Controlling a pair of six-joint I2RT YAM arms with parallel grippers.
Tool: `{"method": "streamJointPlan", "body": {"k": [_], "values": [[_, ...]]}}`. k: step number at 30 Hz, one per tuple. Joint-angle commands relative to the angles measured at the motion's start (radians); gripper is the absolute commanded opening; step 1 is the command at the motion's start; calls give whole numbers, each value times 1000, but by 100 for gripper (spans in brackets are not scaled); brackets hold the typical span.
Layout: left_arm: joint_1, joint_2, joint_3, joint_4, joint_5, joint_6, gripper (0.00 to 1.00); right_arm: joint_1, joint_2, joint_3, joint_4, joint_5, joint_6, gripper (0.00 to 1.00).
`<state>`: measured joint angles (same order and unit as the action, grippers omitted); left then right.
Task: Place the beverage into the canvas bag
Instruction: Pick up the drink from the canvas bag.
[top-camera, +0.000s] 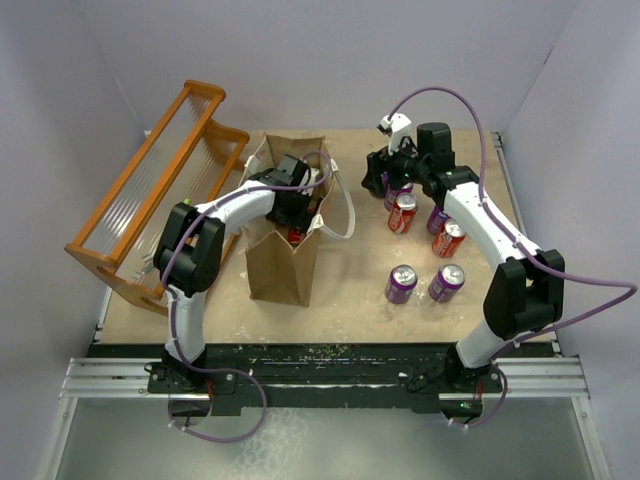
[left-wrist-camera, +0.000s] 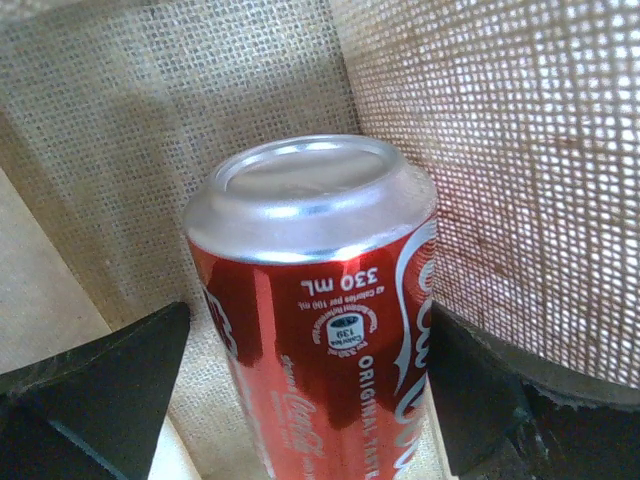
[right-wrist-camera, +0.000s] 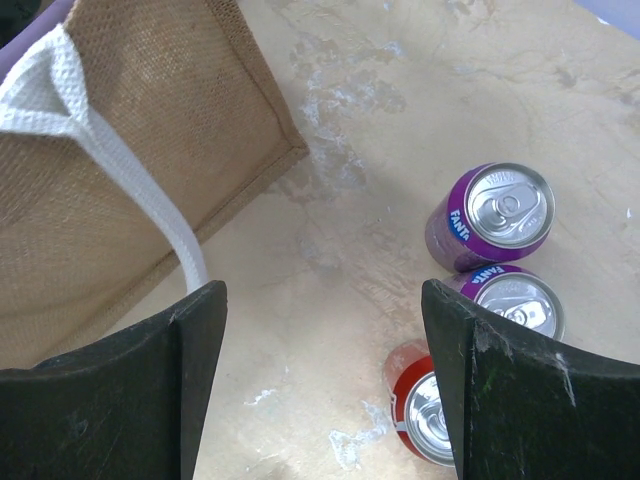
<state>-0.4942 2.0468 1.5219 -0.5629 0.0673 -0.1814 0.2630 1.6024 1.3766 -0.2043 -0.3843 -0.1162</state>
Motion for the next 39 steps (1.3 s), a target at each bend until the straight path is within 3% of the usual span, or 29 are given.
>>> {"method": "streamJointPlan", "body": {"k": [1,6,11,16,30,39], "values": [[6,47,-29,48,-9,-65,99,5,-24,-2,12,7,-15,80],[6,66,-98,101,8,-49,97,5,-10,5,11,5,-15,80],[6,16,-141,155,50,3,78,5,-1,7,18,23,-17,80],[8,-101,-152,211,89,121,66,5,-2,4,27,36,-30,79],[53,-270,-4,89,265,328,0,5,-39,9,12,24,-67,79],[83,-383,70,0,352,466,0,5,-61,27,12,-20,-71,78]]}}
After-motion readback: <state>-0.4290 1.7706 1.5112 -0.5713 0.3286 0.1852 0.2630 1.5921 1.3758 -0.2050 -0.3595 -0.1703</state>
